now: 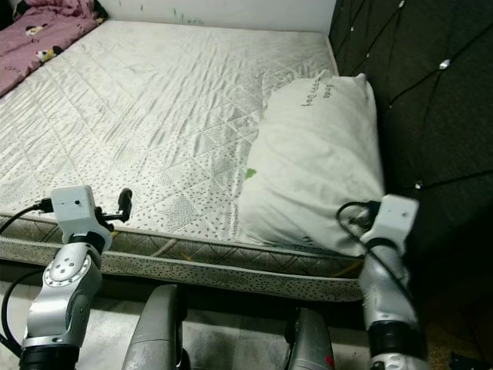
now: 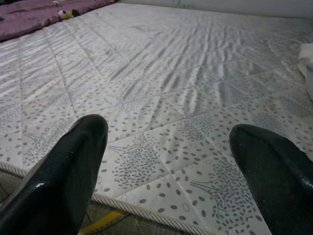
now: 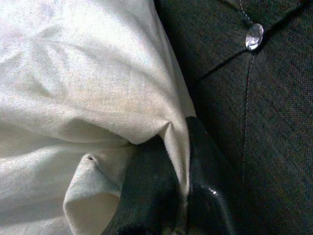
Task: Clean up the room
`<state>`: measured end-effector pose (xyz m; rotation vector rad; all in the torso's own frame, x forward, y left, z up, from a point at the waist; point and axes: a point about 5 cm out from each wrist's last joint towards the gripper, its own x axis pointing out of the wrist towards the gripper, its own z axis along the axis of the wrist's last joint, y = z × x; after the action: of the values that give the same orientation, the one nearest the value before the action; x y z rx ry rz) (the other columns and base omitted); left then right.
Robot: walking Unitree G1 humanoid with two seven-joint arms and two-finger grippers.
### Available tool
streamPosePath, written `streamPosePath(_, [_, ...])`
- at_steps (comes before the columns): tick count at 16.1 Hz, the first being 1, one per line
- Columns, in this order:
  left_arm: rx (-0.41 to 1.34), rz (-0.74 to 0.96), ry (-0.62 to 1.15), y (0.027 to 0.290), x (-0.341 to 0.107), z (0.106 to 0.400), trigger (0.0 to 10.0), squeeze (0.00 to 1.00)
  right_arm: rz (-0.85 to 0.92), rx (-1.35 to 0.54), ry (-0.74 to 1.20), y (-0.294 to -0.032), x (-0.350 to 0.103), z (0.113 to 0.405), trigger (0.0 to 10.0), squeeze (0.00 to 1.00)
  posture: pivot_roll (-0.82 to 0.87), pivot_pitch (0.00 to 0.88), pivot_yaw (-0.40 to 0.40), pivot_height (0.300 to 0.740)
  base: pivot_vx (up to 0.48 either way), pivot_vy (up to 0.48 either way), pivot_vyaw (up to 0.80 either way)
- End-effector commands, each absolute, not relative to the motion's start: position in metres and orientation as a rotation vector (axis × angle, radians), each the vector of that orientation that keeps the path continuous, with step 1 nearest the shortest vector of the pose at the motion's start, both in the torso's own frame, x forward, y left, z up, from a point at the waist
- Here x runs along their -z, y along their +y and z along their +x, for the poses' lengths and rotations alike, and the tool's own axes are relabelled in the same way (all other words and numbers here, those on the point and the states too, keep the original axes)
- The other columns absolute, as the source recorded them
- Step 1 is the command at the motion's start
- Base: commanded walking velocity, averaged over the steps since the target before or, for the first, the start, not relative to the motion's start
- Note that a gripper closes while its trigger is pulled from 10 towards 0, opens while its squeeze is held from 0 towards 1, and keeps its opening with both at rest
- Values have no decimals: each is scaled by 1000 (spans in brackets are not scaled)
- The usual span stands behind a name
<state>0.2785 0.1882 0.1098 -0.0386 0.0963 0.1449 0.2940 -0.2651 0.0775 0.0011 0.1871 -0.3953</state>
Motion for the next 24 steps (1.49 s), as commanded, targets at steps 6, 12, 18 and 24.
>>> streamPosePath(6, [-152,-37,111,185,-107,276,10000,0,83,367,161,-256,-109,338,0,0,85,0,5,571,0,0,0])
streamPosePath(12, [-144,-45,110,180,-107,276,10000,0,91,467,88,-297,-158,361,0,0,82,0,-6,571,0,0,0])
streamPosePath(18, [-151,-49,104,180,-108,276,10000,0,103,422,96,-290,-160,370,0,0,88,0,-14,571,0,0,0])
streamPosePath(24, [-150,-53,102,179,-109,277,10000,0,104,261,205,-253,-122,368,10000,1000,91,0,-11,571,0,0,0])
